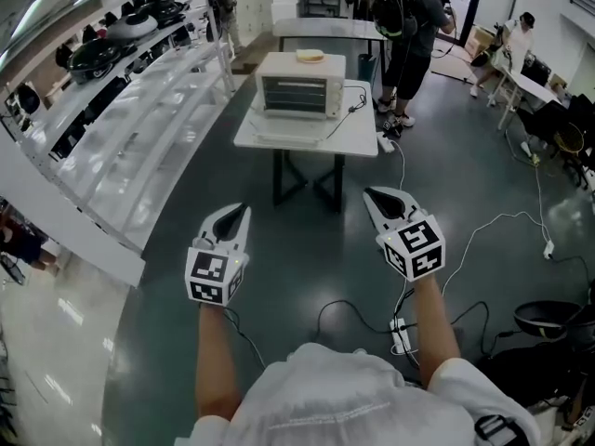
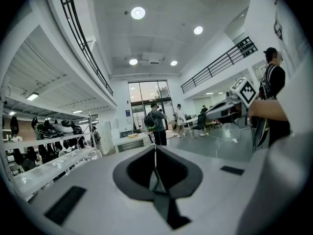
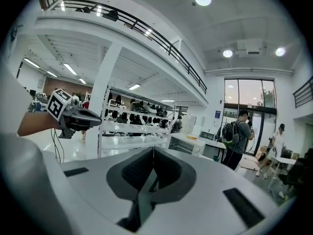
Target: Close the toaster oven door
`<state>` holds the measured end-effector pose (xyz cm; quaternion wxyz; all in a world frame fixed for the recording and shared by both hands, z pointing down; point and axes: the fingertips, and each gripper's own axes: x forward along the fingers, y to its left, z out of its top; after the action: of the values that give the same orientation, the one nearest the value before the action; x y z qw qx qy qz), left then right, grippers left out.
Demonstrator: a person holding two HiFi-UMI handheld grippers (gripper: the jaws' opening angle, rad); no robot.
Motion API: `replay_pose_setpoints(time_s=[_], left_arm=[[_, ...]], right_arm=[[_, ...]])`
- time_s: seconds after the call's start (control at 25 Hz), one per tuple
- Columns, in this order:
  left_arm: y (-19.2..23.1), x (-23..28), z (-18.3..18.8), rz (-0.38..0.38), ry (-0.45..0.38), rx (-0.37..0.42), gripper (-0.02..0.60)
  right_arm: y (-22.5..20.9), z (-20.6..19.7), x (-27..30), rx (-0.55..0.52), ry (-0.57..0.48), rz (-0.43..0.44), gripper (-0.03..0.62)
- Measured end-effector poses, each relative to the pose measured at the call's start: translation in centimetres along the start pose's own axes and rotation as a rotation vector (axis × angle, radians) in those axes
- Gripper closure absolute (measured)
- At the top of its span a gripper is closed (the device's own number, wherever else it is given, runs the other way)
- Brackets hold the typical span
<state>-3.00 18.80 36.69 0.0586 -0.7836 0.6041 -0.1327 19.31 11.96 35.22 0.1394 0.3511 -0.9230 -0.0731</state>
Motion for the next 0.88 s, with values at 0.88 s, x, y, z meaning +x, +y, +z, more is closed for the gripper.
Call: replay_pose_setpoints(time_s=[0.88], left_arm=[[8.3,-1.7,-4.8,-0.042,0.035,-0.043,0.453]], right_arm=[[7.0,1.8,5.7,0.092,0.026,-0.011,0.459]])
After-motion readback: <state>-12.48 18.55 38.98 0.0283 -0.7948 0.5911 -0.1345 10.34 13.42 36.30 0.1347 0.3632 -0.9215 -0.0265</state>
